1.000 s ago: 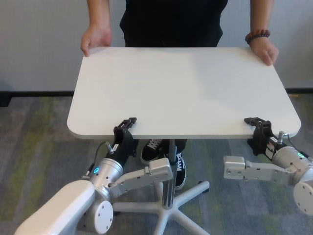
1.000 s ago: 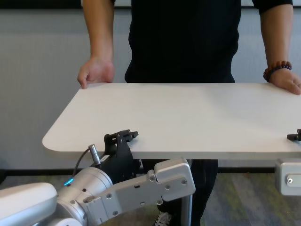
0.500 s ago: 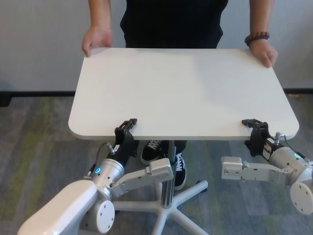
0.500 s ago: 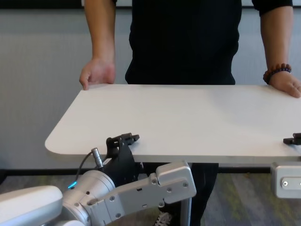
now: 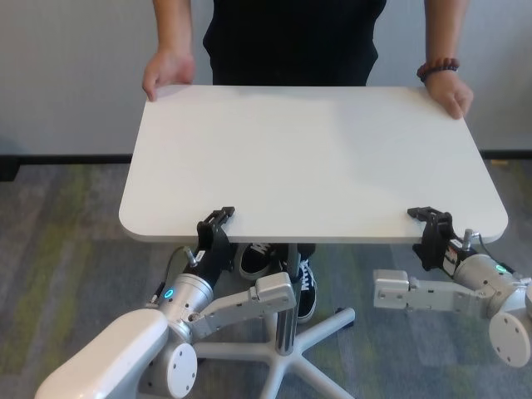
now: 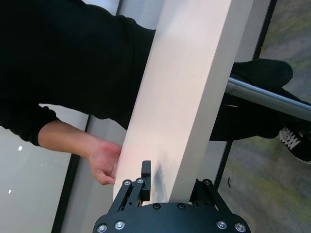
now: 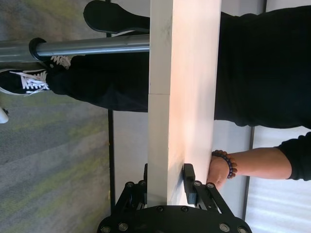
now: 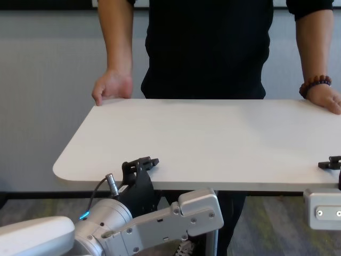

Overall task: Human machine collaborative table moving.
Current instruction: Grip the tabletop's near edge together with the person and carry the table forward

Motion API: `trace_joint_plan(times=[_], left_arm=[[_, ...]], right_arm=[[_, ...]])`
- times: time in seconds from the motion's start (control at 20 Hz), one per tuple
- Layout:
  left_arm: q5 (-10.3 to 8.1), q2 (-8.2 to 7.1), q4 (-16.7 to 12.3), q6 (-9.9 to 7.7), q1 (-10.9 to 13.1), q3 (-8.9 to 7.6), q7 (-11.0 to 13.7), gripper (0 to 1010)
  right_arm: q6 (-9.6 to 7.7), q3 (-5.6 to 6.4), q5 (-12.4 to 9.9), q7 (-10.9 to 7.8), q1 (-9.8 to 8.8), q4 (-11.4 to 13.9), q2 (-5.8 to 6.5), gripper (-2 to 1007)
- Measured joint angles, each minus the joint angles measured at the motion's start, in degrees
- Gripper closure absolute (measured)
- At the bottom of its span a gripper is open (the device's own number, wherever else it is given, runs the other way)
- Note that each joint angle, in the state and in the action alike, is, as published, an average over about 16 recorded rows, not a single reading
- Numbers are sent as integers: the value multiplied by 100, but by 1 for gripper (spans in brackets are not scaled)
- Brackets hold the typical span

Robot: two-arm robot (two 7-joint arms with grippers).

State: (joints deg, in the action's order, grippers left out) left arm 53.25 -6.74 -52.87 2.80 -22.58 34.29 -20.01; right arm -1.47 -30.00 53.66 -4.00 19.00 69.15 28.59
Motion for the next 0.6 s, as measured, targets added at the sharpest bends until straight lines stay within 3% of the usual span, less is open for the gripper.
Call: trace_joint_plan(times=[0.6], left_arm=[[-20,62,280,45,-104,52,-72,633]], right_arm=[[23,-73,-25,51,60,-183,-50,654]])
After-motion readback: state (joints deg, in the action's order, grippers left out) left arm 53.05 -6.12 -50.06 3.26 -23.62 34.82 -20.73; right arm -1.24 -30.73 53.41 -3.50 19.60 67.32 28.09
